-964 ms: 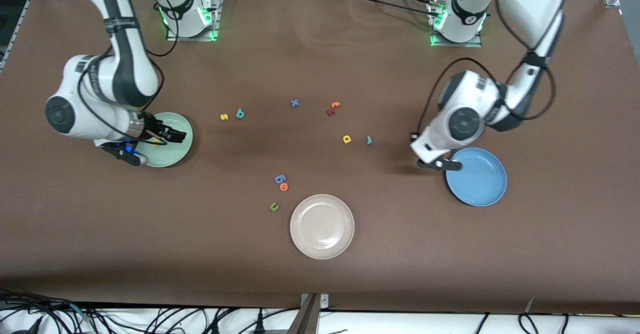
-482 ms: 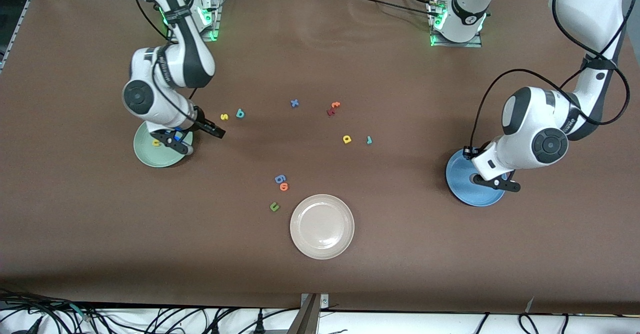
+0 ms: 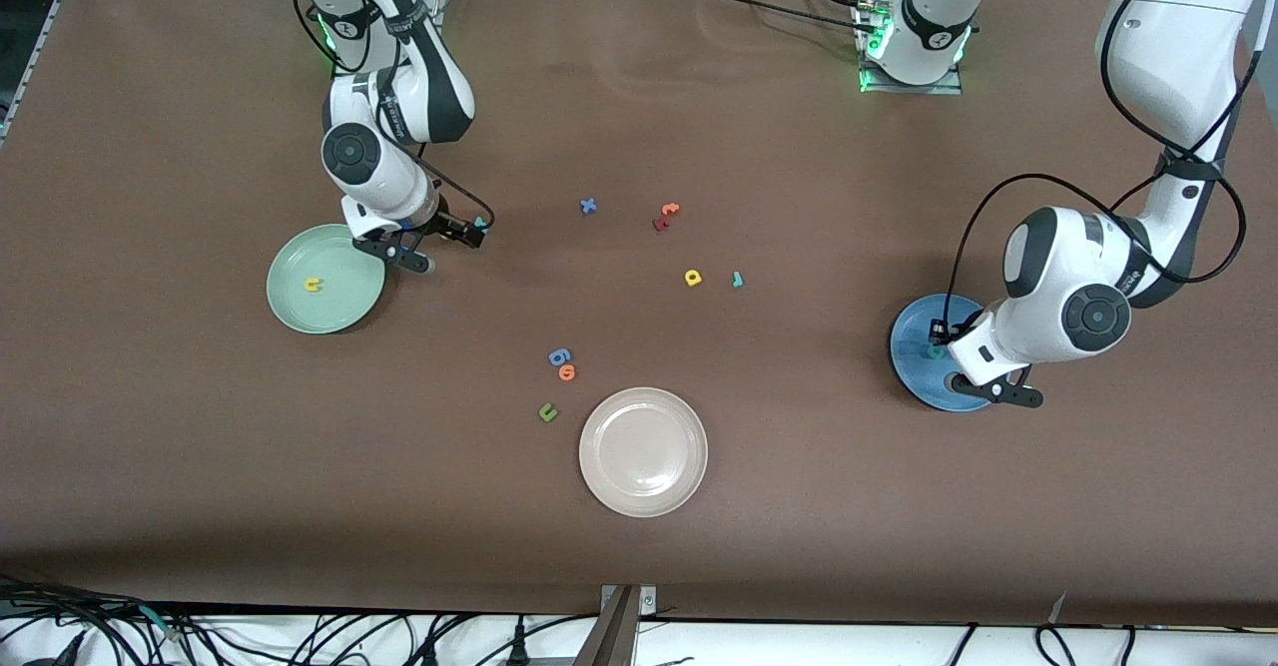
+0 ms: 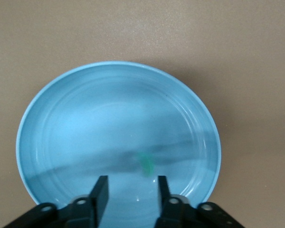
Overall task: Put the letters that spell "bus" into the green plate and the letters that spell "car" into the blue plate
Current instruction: 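Place the cyan c on the blue plate while the right gripper reaches s, then grasp the yellow s with the right gripper while the left gripper grasps r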
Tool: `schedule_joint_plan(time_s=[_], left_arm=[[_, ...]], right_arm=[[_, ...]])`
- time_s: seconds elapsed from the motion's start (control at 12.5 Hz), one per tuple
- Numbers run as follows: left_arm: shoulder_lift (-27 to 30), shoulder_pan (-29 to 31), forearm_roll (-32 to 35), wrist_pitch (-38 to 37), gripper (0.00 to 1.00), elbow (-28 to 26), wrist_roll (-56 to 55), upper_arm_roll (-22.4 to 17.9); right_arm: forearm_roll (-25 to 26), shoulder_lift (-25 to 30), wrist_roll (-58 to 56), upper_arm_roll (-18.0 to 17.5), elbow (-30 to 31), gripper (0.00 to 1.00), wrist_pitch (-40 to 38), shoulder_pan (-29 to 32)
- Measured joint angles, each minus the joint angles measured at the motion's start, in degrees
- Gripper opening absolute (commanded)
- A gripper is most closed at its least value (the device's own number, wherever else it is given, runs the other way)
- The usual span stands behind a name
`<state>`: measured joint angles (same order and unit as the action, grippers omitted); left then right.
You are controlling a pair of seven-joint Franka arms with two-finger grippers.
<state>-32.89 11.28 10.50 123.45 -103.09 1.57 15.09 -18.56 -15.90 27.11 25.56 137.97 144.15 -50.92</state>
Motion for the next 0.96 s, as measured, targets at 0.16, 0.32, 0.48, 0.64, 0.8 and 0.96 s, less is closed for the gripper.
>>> schedule_joint_plan(time_s=[0.16,0.32,0.48,0.64,0.8,0.96], left_arm=[[0.3,0.0,0.0,-0.6,1.00,0.8,-0.5,0.6],[0.8,-0.2,0.0,-2.1,1.00,1.2,-6.4,3.5],[0.9,-0.6,0.0,-2.8,1.00,1.2,-14.6,8.3],[0.9,-1.4,0.0,-3.0,1.00,0.6,-24.1,13.2],[0.8,-4.3,0.0,-2.3,1.00,-0.3,-33.0,15.5],[0.6,-8.2,0.0,2.5,1.00,-2.9,-39.9,15.6]], right_arm=[[0.0,0.0,-5.5,0.2,2.4,0.99,3.4,0.1],[0.0,-0.2,-8.2,0.2,4.5,0.98,6.3,0.1],[0.0,-0.9,-8.9,0.2,5.3,0.92,8.8,0.1],[0.0,-2.1,-9.2,0.1,5.4,0.73,10.5,0.1],[0.0,-2.4,-9.2,0.1,5.3,0.73,11.0,0.0],[0.0,-2.4,-9.2,0.1,5.3,0.74,11.0,0.0]])
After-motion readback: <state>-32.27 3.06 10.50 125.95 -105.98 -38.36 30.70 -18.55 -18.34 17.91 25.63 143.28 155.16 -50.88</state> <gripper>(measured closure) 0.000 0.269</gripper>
